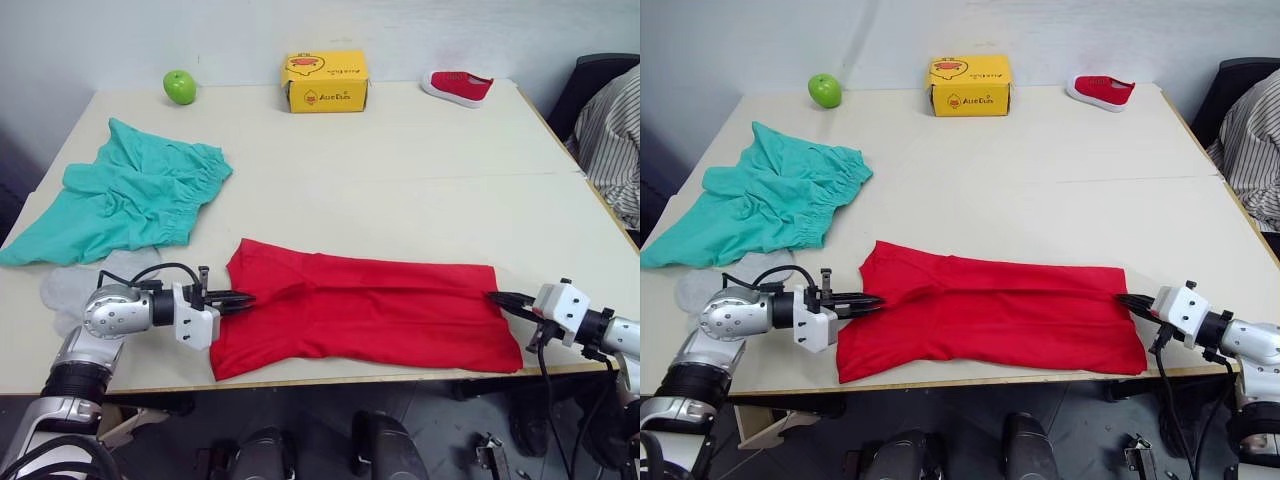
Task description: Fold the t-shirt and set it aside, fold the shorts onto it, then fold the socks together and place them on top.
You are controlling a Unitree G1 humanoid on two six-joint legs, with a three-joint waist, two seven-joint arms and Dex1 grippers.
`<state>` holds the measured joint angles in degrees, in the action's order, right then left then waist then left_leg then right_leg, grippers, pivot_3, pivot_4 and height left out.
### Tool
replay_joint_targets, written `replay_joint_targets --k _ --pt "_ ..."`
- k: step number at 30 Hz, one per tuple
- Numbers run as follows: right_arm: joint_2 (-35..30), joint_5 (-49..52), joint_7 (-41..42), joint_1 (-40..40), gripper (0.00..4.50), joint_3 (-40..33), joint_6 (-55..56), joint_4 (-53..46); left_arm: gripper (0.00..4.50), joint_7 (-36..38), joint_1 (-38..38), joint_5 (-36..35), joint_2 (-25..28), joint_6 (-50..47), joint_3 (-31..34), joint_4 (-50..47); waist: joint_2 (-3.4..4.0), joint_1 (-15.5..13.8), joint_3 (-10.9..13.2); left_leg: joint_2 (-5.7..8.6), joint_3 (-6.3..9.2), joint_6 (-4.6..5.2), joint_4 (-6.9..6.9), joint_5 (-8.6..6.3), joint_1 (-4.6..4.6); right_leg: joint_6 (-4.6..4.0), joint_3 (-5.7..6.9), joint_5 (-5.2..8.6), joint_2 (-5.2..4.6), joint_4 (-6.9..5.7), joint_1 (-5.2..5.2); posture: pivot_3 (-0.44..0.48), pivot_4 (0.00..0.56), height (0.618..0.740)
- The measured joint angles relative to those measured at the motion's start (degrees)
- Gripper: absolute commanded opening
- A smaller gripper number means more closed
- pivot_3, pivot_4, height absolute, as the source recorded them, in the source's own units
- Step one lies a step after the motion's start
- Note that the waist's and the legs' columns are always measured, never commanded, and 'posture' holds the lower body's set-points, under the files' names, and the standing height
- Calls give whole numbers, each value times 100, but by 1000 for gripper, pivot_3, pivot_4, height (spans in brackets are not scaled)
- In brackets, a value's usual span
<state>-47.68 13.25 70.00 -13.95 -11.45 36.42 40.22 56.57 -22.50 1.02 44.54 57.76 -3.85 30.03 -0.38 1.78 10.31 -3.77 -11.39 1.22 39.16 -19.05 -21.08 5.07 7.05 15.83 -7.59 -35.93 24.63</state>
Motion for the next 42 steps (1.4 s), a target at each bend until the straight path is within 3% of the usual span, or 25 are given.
replay_joint_targets --k 3,6,7,9,11,15,16,21,26,32,42 --pt "-243 299 260 291 1611 -28 -488 -465 2144 123 258 -446 264 -428 31 -215 0 -1 0 0 1 3 0 -1 -1 0 -1 0 -4 -1 0 0 150 740" --pt "-664 755 357 675 2605 -329 -1492 -1121 2167 307 734 -1487 550 -1926 334 -875 0 -4 0 -2 3 4 1 -2 0 0 -2 0 -6 -3 1 0 150 740" --pt "-790 980 346 785 2605 -485 -1992 -1417 2167 292 813 -1955 583 -2694 496 -1162 0 -11 0 -2 9 4 2 -2 0 0 -2 0 -7 -3 -2 0 150 740" --pt "-870 1465 245 936 2375 -719 -2971 -2094 1773 221 887 -2731 618 -3985 752 -1702 0 -17 0 -3 19 4 3 -2 -1 0 -3 0 -6 -4 -5 0 150 740" --pt "-865 2010 9 990 1745 -833 -3989 -2867 1253 69 814 -3298 613 -5117 971 -2115 0 -19 0 -4 24 3 3 -2 0 0 -3 0 -5 -5 -7 0 150 740" --pt "-300 2381 -826 770 372 -667 -5133 -3931 5 -295 427 -3519 216 -6274 935 -2431 -8 -27 -5 1 23 -1 3 -2 -2 0 1 0 3 -3 -7 0 150 740" --pt "-63 2400 -1050 713 23 -480 -5315 -4215 0 -385 329 -3452 56 -6454 804 -2500 -8 -31 -5 3 23 -1 3 -2 -8 0 1 0 4 -2 -5 0 150 740" --pt "1139 1439 -2099 386 23 766 -5252 -4725 0 -873 -179 -2522 -823 -6591 86 -2440 -11 -42 -7 22 15 -5 3 -4 -17 1 2 0 12 -2 0 0 150 740" --pt "1994 162 -2985 191 23 1524 -4398 -4202 0 -1486 -461 -1543 -1606 -6530 -444 -1918 -12 -26 -7 26 5 -7 2 -4 -20 5 -1 -3 23 -5 2 0 150 740" --pt "1982 -140 -3208 177 23 1269 -3788 -3401 0 -1989 -663 -1005 -1755 -6776 -496 -1476 -21 -25 -13 16 5 -6 4 -4 -4 5 -7 -3 28 3 -10 0 150 740" --pt "1015 -38 -3345 -152 23 -185 -3224 -1119 0 -2490 -854 -772 -1911 -6492 33 -699 -77 -27 -69 6 8 5 4 1 10 9 -12 -5 9 5 -20 0 150 740"
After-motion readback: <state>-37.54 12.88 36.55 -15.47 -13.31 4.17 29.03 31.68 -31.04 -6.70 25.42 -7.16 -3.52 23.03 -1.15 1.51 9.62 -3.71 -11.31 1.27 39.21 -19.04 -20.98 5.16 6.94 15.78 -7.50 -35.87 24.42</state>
